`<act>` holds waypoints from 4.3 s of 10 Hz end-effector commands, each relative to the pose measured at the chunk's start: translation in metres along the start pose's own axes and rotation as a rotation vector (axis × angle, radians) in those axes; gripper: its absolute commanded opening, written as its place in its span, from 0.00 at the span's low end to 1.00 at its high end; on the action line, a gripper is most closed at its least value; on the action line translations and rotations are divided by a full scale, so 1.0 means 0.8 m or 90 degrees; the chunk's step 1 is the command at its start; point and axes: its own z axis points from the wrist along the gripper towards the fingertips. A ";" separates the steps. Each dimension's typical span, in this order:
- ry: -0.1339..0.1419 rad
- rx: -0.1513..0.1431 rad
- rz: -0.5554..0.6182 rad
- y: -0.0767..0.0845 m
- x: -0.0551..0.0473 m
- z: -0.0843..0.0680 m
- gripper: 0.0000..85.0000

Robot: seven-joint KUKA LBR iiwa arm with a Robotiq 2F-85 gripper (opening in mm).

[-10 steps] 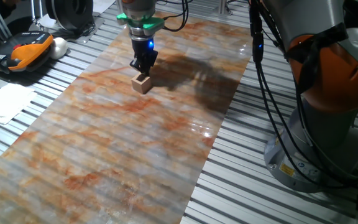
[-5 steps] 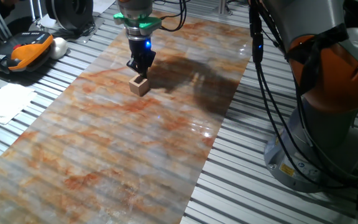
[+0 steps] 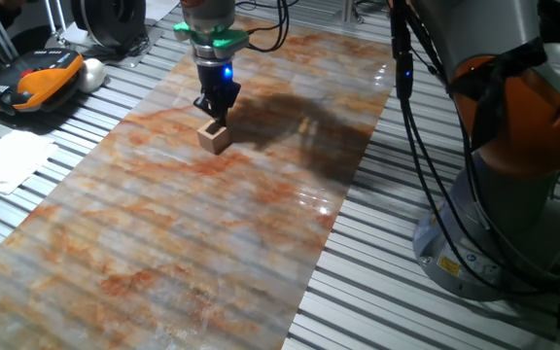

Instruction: Use the gripper to push the small block from left to right

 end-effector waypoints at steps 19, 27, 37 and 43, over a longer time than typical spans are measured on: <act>-0.016 -0.003 0.038 0.048 -0.003 0.011 0.00; -0.018 -0.012 0.062 0.085 0.001 0.012 0.00; -0.024 -0.007 0.109 0.138 0.015 0.020 0.00; -0.026 -0.007 0.134 0.162 0.020 0.022 0.00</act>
